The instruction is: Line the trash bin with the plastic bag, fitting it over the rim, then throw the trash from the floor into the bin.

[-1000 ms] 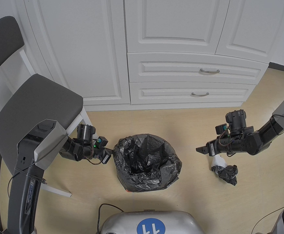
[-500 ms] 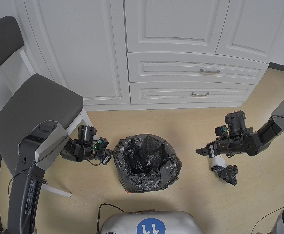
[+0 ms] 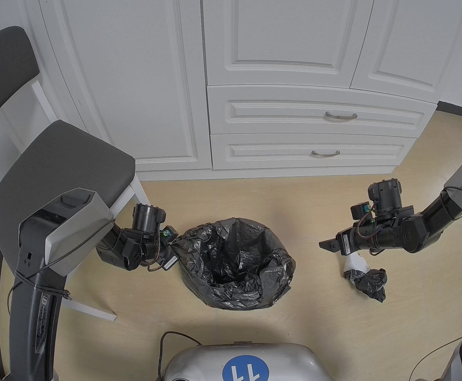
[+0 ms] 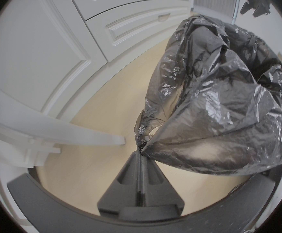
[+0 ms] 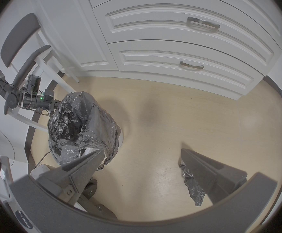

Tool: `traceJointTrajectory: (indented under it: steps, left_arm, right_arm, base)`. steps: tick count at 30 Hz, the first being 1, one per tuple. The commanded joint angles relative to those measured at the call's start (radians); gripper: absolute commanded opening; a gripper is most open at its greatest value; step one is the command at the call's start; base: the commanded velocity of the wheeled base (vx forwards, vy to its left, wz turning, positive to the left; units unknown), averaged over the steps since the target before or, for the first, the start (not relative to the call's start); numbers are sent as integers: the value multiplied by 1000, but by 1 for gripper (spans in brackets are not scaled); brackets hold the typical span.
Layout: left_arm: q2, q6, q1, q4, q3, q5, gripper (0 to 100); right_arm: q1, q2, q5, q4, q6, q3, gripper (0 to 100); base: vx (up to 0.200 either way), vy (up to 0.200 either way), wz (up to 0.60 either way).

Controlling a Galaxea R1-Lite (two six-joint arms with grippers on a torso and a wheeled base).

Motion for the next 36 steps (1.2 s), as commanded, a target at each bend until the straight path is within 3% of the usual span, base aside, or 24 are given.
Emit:
traceJointTrajectory:
  steps: [1,12,20,23,26,28,29,31,36]
  left_arm:
    - [-65,-2,-47,-2,51,119,100]
    - [-73,-8,-47,-14,68,130,100]
    - [-209,7,-75,-62,221,142,100]
    - [-243,7,-87,-65,269,156,100]
    - [-321,1,-124,-89,343,191,100]
    - [-321,1,-124,-89,343,191,100]
    - [-384,-2,-156,-100,387,223,100]
    - [-421,-2,-175,-100,410,240,100]
    - [-579,-44,-247,-106,516,253,100]
  right_arm:
    - [-4,-32,18,0,0,11,100]
    - [-15,-56,30,0,-2,20,100]
    - [-31,-110,30,0,-5,40,100]
    - [-35,-134,21,-10,-29,61,100]
    - [-31,-285,16,-136,-151,212,100]
    - [-31,-285,16,-136,-151,212,100]
    - [-31,-364,13,-236,-195,301,100]
    - [-36,-403,12,-279,-209,345,100]
    - [-134,-469,-28,-303,-229,443,100]
  base:
    - [0,0,0]
    - [0,0,0]
    - [0,0,0]
    - [0,0,0]
    - [0,0,0]
    - [0,0,0]
    - [0,0,0]
    - [0,0,0]
    - [0,0,0]
